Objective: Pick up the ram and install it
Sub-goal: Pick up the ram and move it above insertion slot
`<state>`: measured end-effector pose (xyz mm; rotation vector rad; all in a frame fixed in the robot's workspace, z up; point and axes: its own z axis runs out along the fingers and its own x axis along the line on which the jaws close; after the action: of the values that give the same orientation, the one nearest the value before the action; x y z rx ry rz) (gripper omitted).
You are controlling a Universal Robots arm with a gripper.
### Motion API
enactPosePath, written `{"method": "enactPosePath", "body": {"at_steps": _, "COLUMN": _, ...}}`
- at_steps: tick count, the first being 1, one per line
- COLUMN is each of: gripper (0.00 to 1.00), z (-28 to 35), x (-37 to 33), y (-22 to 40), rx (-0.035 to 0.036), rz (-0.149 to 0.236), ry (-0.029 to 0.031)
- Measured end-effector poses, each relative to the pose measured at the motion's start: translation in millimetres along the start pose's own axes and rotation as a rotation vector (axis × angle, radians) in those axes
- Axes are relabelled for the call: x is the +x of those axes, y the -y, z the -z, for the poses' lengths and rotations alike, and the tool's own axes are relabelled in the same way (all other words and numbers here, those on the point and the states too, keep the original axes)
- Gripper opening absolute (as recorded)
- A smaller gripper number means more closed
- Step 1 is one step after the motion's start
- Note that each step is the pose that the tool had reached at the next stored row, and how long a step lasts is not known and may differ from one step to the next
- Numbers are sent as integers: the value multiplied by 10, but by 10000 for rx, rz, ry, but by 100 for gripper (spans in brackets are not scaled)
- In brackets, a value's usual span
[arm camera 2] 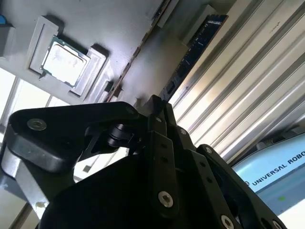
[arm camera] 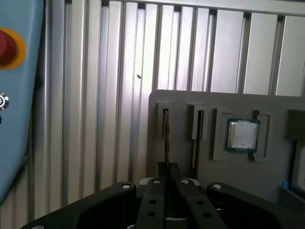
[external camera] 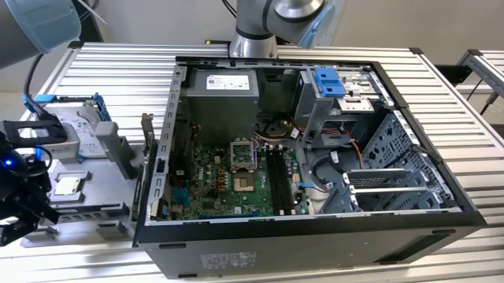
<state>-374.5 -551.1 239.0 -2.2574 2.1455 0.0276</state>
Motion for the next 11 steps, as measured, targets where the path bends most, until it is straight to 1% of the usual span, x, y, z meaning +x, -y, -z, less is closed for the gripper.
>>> {"method": "enactPosePath", "body": {"at_steps": 6, "gripper": 0, "z": 117, "x": -4, "y": 1, "rx": 0, "rz": 0, "ry": -1}}
{"method": "enactPosePath", "body": {"at_steps": 9, "gripper": 0, "z": 199, "x": -6, "y": 1, "rx": 0, "rz": 0, "ry": 0}}
{"method": "enactPosePath", "body": {"at_steps": 11, "gripper": 0, "z": 266, "x": -8, "y": 2, "rx": -1, "rz": 0, "ry": -1}}
